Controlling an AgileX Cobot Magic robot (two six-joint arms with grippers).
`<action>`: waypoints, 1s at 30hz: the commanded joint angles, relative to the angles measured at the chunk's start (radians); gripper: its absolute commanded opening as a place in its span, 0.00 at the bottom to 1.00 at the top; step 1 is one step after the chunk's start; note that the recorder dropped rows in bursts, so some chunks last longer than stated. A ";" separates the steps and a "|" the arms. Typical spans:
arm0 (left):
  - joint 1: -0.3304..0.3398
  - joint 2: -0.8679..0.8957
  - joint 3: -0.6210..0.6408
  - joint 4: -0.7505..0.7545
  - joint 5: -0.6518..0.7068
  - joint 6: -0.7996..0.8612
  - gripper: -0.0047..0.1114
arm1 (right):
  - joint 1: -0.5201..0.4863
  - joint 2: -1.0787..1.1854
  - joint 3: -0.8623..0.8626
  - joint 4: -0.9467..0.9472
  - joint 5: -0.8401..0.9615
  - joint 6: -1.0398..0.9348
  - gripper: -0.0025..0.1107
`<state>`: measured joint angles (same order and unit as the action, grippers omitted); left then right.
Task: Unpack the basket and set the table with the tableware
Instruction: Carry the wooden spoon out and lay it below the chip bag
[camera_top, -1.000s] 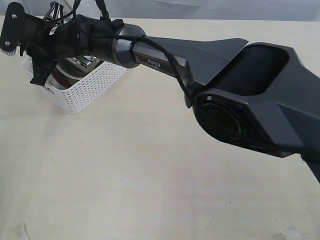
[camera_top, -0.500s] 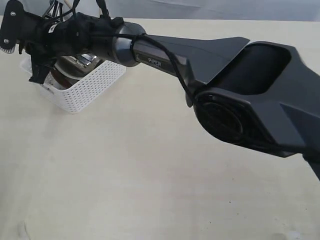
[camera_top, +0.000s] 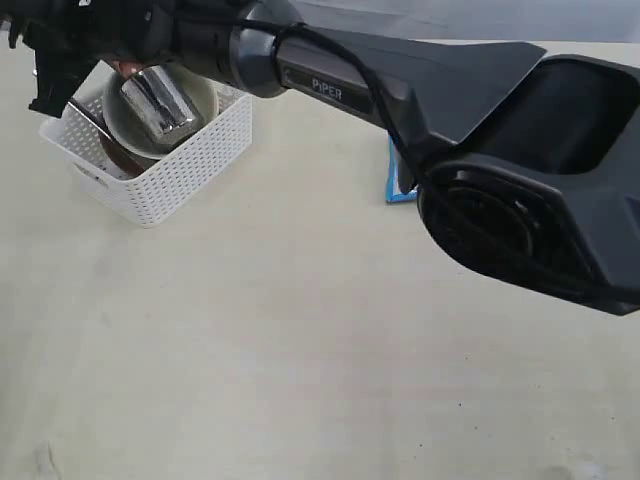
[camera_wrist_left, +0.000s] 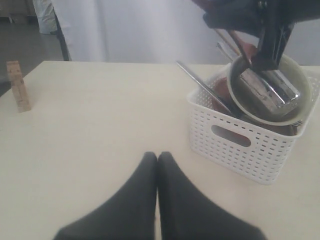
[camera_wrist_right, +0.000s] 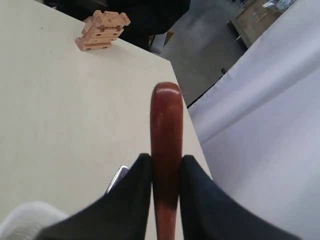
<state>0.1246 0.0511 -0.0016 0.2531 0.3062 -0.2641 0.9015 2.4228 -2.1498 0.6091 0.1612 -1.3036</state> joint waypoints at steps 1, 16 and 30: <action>-0.002 -0.006 0.002 0.005 -0.005 -0.002 0.04 | -0.002 -0.029 -0.006 0.023 -0.013 -0.002 0.02; -0.002 -0.006 0.002 0.005 -0.005 -0.002 0.04 | -0.184 -0.369 -0.006 -0.071 0.342 0.680 0.02; -0.002 -0.006 0.002 0.005 -0.005 -0.002 0.04 | -0.467 -0.711 0.445 -0.883 1.008 1.547 0.02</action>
<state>0.1246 0.0511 -0.0016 0.2531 0.3062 -0.2641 0.5033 1.7941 -1.8384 -0.3165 1.1805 0.2151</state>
